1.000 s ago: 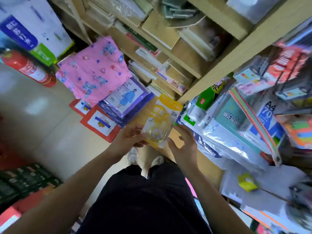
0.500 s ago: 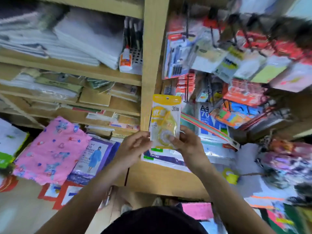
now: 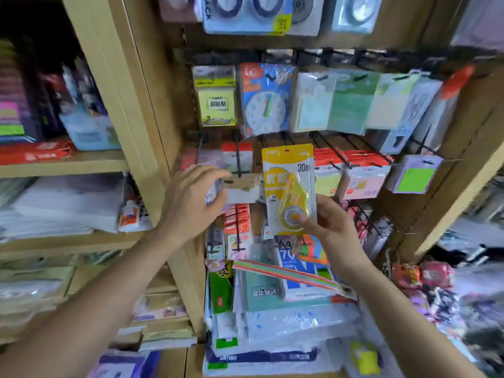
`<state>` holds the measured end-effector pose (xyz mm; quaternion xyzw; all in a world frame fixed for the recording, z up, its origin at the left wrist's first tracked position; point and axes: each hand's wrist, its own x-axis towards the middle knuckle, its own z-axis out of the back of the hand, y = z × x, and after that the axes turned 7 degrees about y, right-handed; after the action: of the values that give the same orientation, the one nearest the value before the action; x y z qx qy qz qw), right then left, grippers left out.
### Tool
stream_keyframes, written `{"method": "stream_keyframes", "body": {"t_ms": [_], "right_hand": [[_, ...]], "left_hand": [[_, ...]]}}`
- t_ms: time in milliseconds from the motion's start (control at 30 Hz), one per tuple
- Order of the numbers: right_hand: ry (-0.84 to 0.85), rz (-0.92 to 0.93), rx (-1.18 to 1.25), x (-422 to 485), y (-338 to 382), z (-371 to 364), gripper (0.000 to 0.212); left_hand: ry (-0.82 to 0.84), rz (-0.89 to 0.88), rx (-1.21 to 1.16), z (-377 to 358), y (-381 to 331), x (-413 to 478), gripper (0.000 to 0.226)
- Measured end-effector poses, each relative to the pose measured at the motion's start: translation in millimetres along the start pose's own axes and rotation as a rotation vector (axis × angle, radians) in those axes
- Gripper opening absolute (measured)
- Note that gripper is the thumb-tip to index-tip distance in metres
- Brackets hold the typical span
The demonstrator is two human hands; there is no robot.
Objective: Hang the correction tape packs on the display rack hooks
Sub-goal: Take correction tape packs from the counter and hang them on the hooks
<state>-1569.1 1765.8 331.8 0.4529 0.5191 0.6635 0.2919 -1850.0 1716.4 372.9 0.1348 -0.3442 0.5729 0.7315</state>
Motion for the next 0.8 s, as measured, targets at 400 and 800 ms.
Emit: {"method": "stream_keyframes", "body": {"t_ms": [400,800], "right_hand": [[-0.128,0.343,-0.157,77.4,122.8,83.3,0.025],[-0.227,0.421,-0.214,138.6,187.4,111.7,0.031]], "left_hand": [[0.409,0.269,-0.001,-59.0,-5.6,89.6,0.092],[-0.109,-0.022,0.2,-8.0,-44.5,144.9,0.03]]}}
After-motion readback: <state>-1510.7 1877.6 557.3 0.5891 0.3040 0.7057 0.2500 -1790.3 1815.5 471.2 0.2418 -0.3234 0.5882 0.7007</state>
